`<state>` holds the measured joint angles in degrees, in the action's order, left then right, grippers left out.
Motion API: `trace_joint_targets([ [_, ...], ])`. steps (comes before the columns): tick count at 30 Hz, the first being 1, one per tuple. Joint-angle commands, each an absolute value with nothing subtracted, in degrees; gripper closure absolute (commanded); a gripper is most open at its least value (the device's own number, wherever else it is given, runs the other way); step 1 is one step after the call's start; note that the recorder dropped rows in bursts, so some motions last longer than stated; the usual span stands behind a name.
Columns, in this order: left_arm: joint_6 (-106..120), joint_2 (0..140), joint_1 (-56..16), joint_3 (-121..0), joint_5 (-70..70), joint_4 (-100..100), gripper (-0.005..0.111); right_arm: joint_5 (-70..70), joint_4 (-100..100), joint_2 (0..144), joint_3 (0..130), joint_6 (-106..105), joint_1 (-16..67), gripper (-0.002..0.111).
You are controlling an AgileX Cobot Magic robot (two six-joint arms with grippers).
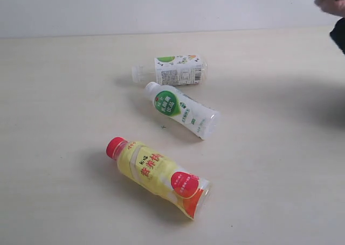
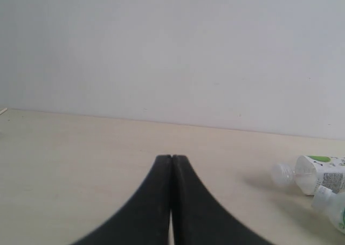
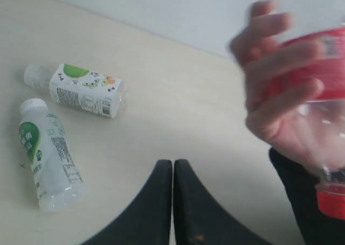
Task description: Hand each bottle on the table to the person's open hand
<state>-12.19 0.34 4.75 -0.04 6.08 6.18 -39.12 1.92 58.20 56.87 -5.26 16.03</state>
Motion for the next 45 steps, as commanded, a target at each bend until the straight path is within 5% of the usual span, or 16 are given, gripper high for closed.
trace_joint_targets([
  [1, -12.1, 0.0, 4.6, 0.0, 5.7, 6.3, 0.107, -29.6, 1.0, 45.5, 43.8, -8.3, 15.9, 0.107],
  [16, -12.1, 0.0, 4.6, 0.0, 5.7, 6.3, 0.107, -22.5, 0.0, 18.5, 25.4, -8.9, 15.9, 0.107],
  [45, -12.1, 0.0, 4.6, 0.0, 5.7, 6.3, 0.107, -19.1, 2.1, 0.0, 20.7, -8.8, 15.9, 0.107],
])
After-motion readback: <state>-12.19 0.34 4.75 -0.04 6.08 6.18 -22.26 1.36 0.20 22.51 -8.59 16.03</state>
